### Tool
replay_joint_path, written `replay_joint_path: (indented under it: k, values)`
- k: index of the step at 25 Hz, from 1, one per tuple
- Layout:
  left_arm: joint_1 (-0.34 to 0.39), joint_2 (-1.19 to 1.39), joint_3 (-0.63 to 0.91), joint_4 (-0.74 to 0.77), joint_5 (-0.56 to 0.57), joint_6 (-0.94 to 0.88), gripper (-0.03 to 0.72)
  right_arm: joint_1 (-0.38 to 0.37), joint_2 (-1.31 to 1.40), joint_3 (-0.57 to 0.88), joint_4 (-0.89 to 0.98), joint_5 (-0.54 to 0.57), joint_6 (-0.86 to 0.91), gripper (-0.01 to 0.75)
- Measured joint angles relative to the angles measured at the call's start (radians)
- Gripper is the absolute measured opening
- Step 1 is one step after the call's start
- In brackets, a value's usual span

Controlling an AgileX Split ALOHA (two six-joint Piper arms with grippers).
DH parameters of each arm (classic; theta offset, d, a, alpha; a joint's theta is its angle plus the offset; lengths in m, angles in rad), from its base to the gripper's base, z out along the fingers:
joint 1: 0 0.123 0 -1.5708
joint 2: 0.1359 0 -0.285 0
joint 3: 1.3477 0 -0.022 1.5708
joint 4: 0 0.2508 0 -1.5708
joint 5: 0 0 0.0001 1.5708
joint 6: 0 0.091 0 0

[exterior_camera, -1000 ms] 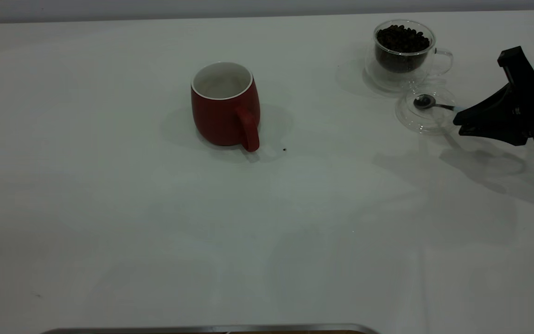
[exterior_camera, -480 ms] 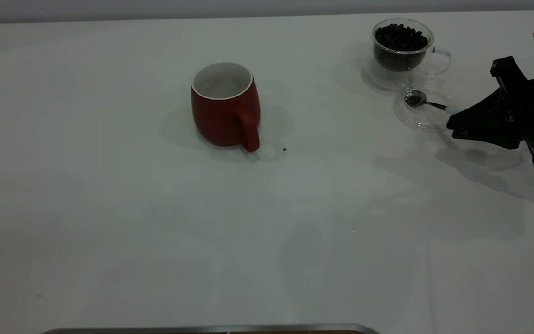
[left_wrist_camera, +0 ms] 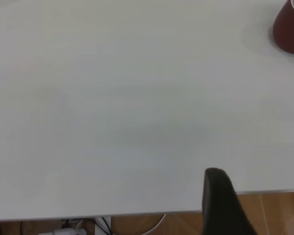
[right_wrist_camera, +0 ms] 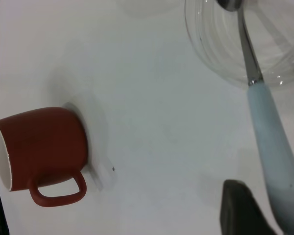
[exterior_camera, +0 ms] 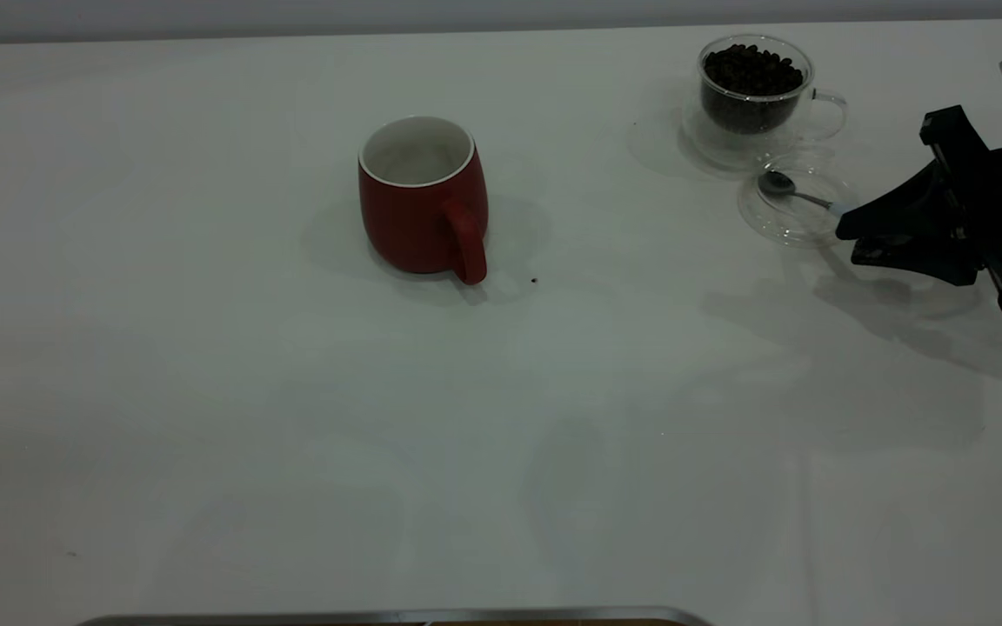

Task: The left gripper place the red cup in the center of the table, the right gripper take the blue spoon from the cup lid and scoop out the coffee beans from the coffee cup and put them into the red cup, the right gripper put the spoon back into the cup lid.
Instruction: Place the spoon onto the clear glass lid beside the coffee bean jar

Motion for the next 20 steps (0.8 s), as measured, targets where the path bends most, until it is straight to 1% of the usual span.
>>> replay_joint_path:
  k: [3, 10, 12, 17, 20]
  values:
    - [0.0, 0.0, 0.0, 0.0, 0.0, 0.0, 0.451, 0.0, 0.0, 0.0, 0.0, 0.0, 0.003, 0.313]
    - [0.0, 0.0, 0.0, 0.0, 0.0, 0.0, 0.451, 0.0, 0.0, 0.0, -0.011, 0.0, 0.042, 0.348]
    - [0.0, 0.0, 0.0, 0.0, 0.0, 0.0, 0.451, 0.0, 0.0, 0.0, -0.034, 0.0, 0.069, 0.383]
    - [0.0, 0.0, 0.0, 0.0, 0.0, 0.0, 0.451, 0.0, 0.0, 0.0, -0.089, -0.009, 0.111, 0.514]
    - [0.0, 0.0, 0.0, 0.0, 0.0, 0.003, 0.451, 0.0, -0.005, 0.0, -0.131, -0.047, 0.144, 0.546]
